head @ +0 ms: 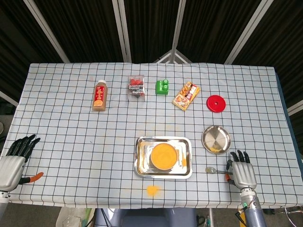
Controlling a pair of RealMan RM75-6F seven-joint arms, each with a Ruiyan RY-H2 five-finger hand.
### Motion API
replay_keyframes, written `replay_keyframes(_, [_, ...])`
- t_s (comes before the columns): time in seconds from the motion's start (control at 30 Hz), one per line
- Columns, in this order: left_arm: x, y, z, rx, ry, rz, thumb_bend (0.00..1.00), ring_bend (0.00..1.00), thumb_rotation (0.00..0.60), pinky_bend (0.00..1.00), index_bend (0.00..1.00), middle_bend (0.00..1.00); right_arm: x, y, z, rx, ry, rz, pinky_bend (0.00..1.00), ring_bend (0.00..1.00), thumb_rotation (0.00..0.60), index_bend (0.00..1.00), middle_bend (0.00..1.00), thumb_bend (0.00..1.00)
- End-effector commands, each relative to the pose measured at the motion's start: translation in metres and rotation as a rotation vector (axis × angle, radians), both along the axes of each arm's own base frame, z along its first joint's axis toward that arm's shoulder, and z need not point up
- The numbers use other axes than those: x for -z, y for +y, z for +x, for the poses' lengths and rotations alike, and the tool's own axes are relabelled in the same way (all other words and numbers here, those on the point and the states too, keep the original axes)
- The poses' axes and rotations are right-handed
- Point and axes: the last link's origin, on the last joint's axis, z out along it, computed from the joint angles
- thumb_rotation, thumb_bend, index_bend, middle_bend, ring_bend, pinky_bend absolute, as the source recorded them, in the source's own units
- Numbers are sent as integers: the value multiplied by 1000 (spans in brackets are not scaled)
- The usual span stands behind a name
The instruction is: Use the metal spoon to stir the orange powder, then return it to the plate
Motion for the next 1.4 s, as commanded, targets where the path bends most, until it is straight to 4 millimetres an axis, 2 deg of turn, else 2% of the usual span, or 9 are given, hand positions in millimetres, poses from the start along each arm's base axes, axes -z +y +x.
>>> replay_keyframes(0.03, [0, 0, 0, -2, 0, 0, 0, 0, 600, 0, 0, 0, 1, 0, 0, 2, 6, 7, 0, 0, 600, 536, 174, 392])
replay_keyframes(1.4, [0, 0, -1, -12, -6, -6, 0, 0, 600, 0, 0, 0, 4, -3, -10, 26, 59, 19, 0, 0, 600, 530, 174, 403])
